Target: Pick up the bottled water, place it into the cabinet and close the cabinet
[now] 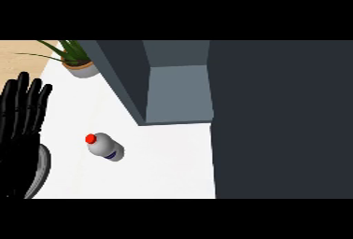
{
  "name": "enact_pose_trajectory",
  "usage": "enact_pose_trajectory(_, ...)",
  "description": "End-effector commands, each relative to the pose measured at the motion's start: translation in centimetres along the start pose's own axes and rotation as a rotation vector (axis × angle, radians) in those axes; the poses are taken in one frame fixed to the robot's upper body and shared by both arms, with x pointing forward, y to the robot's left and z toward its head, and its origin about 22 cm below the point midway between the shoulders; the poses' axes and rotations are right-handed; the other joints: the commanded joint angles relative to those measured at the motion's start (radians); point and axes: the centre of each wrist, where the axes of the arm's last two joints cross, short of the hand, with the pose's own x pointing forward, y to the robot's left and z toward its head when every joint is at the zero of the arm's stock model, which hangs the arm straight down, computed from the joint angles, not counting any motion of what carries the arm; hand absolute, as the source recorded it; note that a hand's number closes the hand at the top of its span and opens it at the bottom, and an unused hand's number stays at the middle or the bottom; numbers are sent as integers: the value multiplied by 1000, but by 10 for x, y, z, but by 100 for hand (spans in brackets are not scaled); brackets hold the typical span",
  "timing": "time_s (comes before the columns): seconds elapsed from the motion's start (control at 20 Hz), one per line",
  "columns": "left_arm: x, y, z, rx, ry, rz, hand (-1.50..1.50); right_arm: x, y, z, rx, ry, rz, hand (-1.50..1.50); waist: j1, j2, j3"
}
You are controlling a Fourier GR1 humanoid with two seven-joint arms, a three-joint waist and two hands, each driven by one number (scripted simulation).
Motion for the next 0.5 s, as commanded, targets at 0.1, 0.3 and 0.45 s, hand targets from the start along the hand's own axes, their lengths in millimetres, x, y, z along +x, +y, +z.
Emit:
enact_pose_trajectory(0.1,10,22,11,-143,-47,104,-150,23,4,18,-4,-28,-16,-150,37,23,-23)
enact_pose_trajectory(0.3,-13,23,13,-236,102,336,-150,21,20,22,251,23,-130,-150,38,27,-24)
enact_pose_trajectory(0.45,1,41,16,-254,132,390,-150,38,18,34,272,21,-156,-150,36,22,-23)
